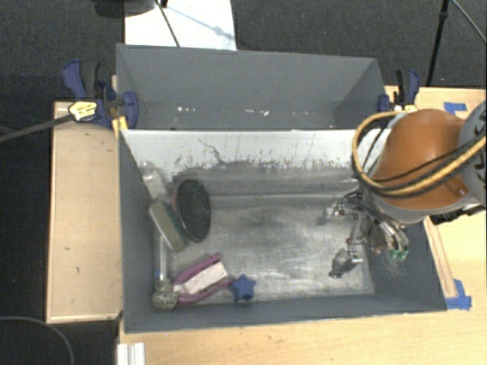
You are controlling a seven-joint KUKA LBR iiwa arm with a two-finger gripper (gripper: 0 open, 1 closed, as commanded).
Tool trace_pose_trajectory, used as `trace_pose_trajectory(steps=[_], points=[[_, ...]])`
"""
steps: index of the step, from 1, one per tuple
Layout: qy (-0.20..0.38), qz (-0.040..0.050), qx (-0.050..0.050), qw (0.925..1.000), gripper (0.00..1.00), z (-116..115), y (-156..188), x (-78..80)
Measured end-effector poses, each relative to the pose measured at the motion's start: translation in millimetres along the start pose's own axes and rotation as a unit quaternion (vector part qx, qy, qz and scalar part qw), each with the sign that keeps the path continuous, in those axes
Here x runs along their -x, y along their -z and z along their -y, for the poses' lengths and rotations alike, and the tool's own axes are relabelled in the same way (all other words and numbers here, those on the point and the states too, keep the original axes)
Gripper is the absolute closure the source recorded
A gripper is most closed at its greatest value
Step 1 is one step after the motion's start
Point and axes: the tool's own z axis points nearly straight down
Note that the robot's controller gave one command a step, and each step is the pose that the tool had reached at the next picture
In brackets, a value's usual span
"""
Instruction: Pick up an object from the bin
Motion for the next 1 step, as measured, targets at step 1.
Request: trace_pose_trajectory(steps=[1], points=[[-0.011, -0.0015, 0.003, 0.9999, 0.00, -64.8, 4.9, 3.8]])
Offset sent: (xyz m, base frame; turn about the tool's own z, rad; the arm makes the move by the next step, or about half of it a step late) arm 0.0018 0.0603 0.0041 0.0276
